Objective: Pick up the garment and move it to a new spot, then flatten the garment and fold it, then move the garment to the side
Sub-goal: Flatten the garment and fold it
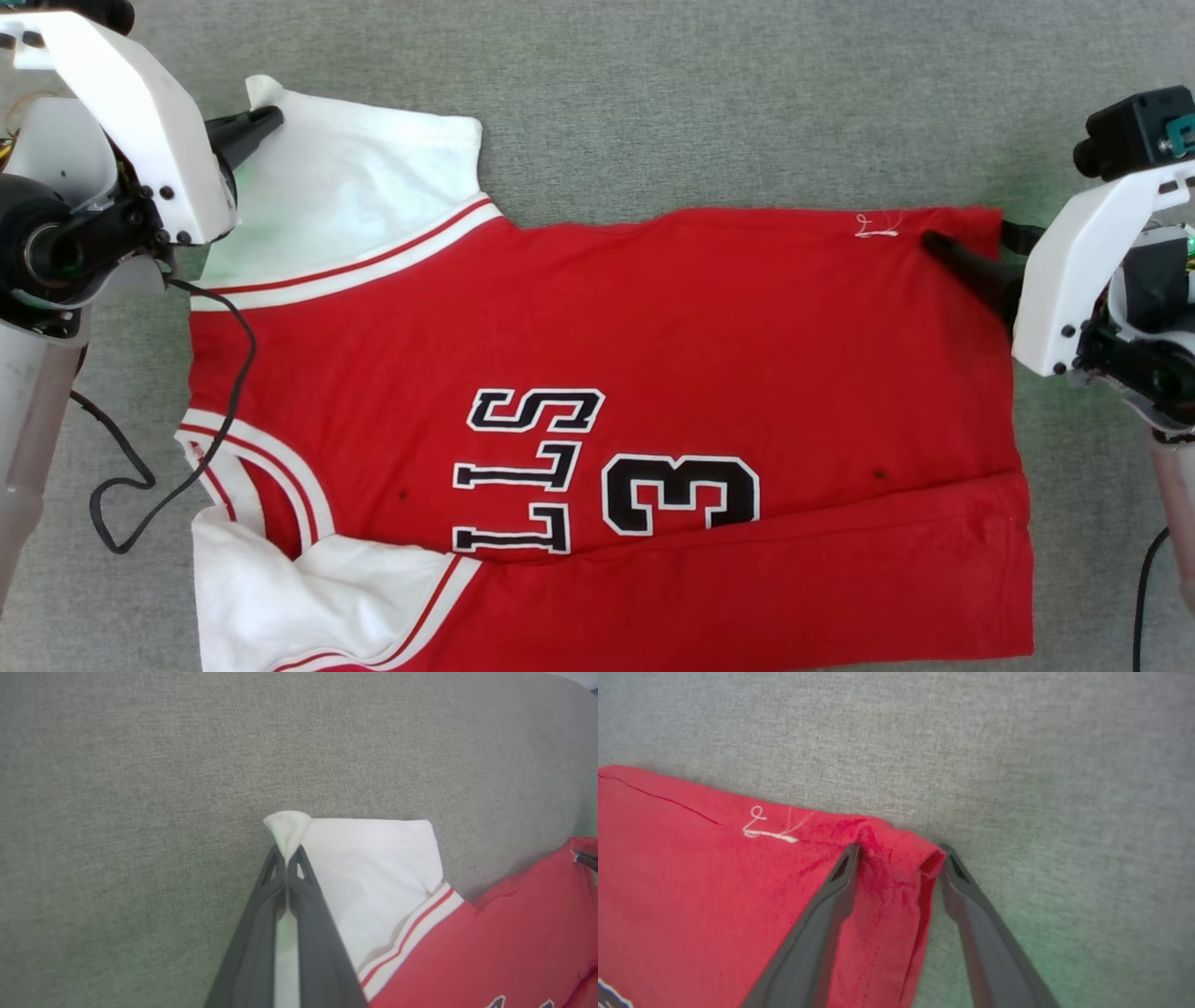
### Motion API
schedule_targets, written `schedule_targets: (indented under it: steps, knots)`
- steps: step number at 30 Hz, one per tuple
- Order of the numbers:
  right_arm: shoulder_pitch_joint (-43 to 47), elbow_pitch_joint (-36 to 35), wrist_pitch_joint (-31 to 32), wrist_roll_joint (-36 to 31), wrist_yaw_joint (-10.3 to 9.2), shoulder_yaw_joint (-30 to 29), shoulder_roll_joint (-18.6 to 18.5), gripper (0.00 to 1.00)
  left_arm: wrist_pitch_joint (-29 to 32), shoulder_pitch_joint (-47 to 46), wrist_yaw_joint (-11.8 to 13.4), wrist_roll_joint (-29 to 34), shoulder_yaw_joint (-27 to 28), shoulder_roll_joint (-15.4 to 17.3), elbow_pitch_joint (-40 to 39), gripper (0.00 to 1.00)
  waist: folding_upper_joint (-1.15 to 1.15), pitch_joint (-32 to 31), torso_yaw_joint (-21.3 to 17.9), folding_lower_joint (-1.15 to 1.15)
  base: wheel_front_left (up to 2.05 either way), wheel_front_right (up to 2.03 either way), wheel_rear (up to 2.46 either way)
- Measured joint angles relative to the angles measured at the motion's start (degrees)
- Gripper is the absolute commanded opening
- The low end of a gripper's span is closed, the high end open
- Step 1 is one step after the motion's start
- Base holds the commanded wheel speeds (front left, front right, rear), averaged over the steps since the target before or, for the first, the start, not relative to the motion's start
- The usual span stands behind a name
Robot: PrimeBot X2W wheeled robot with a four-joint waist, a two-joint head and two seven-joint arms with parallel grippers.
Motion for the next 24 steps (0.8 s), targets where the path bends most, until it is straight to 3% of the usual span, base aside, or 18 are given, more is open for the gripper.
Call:
schedule_targets:
  steps: [5, 12, 17, 24]
  knots:
    - [-0.5, 0.0, 0.7, -0.6, -0.01, 0.3, -0.6, 0.0, -2.0, 0.1, -1.1, 0.3, 0.0, -0.5, 0.7, 0.0, 0.0, -0.9, 0.6, 0.0, 0.0, 0.0, 0.0]
    - [2.4, -3.6, -3.5, -3.3, -0.01, -0.3, -2.3, 0.0, -7.4, 5.1, -2.6, -0.8, 2.3, 0.2, 0.4, 0.0, 0.0, -5.2, 1.4, 0.0, 0.0, 0.0, 0.0]
    - [8.8, -6.3, -5.4, -4.5, 0.0, -1.7, -2.6, 0.0, -12.0, 13.5, -2.6, -2.8, 4.6, 0.5, -2.9, 0.0, 0.0, -10.3, 2.1, 0.0, 0.0, 0.0, 0.0]
    - [20.6, -7.4, -6.0, -4.8, 0.0, -4.8, -1.7, 0.0, -16.7, 29.3, -0.5, -5.2, 5.8, -0.2, -8.2, 0.0, 0.0, -17.6, 3.4, 0.0, 0.0, 0.0, 0.0]
